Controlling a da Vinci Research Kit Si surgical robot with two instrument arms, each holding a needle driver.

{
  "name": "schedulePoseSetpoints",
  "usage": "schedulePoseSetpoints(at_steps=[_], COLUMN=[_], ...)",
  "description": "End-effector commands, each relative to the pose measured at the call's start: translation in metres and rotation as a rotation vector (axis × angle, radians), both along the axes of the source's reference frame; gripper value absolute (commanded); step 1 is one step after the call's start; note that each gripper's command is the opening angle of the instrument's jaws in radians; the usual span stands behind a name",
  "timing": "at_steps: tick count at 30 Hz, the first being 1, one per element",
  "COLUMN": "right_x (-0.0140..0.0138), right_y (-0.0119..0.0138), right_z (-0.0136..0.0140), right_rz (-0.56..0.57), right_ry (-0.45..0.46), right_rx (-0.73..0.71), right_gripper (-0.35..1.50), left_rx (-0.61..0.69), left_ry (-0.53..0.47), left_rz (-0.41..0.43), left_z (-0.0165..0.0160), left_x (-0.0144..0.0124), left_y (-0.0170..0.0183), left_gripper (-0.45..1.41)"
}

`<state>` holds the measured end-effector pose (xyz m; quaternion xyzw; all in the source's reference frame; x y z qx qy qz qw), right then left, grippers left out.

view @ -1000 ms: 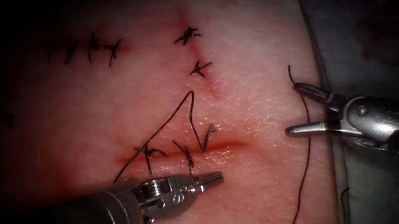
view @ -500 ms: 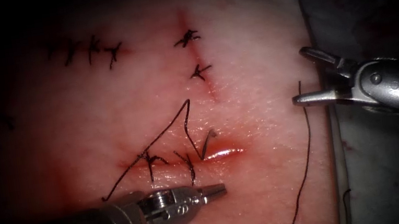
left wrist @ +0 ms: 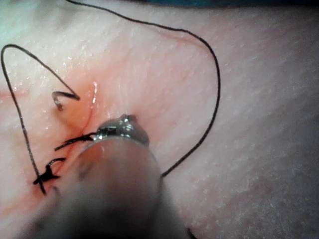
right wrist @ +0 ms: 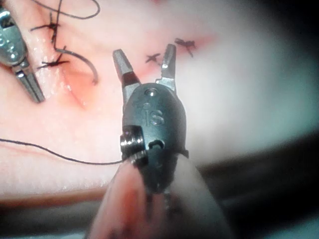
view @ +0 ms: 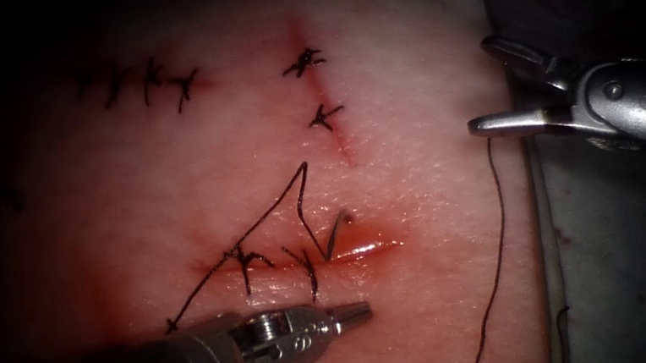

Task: Wound Closure
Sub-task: Throw the needle through the top of the incision with the right needle driver.

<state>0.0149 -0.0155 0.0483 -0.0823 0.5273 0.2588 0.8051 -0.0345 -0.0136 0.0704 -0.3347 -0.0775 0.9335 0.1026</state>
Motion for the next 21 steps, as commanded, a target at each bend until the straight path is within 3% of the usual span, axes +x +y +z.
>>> schedulePoseSetpoints(at_steps=[1,6,12,21], right_x=[0.0022,0.0041,0.0062,0.0104], right_y=[-0.0017,-0.0045,-0.0056,-0.0069], right_z=[0.0015,0.0051,0.0086,0.0106], right_rz=[-0.033,-0.108,-0.157,-0.231], right_ry=[-0.018,-0.101,-0.191,-0.242], right_rx=[-0.018,-0.151,-0.308,-0.48], right_gripper=[1.48,1.48,1.48,1.46], left_rx=[0.0,0.002,0.005,0.011], left_ry=[-0.002,-0.003,-0.006,-0.011], left_rz=[0.0,0.0,0.002,0.007], left_z=[0.0005,0.0002,-0.0001,-0.0005], left_x=[-0.0005,-0.0004,-0.0001,0.0004], left_y=[0.0,0.0,0.0,0.0003], left_gripper=[-0.45,-0.45,-0.45,-0.45])
